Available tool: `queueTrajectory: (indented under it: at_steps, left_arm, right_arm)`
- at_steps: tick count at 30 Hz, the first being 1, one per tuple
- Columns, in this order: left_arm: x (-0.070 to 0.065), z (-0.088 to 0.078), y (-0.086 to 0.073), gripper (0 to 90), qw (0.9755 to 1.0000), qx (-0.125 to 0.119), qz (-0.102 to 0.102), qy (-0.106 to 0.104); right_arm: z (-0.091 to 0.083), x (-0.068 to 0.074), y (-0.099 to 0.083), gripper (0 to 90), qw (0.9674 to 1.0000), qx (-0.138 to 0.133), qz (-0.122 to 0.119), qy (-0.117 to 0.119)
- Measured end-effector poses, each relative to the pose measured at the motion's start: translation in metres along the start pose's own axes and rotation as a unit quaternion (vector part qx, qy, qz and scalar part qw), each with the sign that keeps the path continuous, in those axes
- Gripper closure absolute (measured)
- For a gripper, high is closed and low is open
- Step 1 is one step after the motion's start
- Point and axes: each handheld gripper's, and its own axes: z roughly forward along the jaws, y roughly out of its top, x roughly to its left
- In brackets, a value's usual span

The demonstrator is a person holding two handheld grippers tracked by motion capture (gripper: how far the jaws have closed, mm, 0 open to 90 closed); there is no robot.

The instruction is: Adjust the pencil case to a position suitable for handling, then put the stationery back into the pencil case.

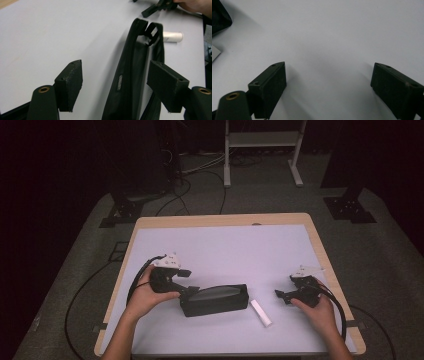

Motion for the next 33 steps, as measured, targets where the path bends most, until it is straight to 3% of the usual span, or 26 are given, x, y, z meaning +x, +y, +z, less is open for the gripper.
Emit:
queueTrajectory:
  at_steps: [9, 21, 30, 33]
  left_arm:
    - [0.006, -0.013, -0.020, 21.3, 0.9991, 0.010, -0.016, 0.038]
    - [0.014, -0.022, -0.048, 16.9, 0.9954, 0.033, -0.040, 0.081]
    - [0.018, -0.020, -0.063, 10.8, 0.9904, 0.054, -0.051, 0.116]
    - [0.019, -0.019, -0.072, 9.4, 0.9875, 0.065, -0.060, 0.131]
  right_arm:
    - [0.000, 0.000, 0.000, 12.2, 1.0000, 0.000, 0.000, 0.000]
    - [0.000, 0.000, 0.000, 12.1, 1.0000, 0.001, 0.000, 0.000]
    - [0.000, 0.000, 0.000, 12.1, 1.0000, 0.001, 0.002, 0.001]
    - [0.000, 0.000, 0.000, 12.1, 1.0000, 0.001, 0.001, 0.001]
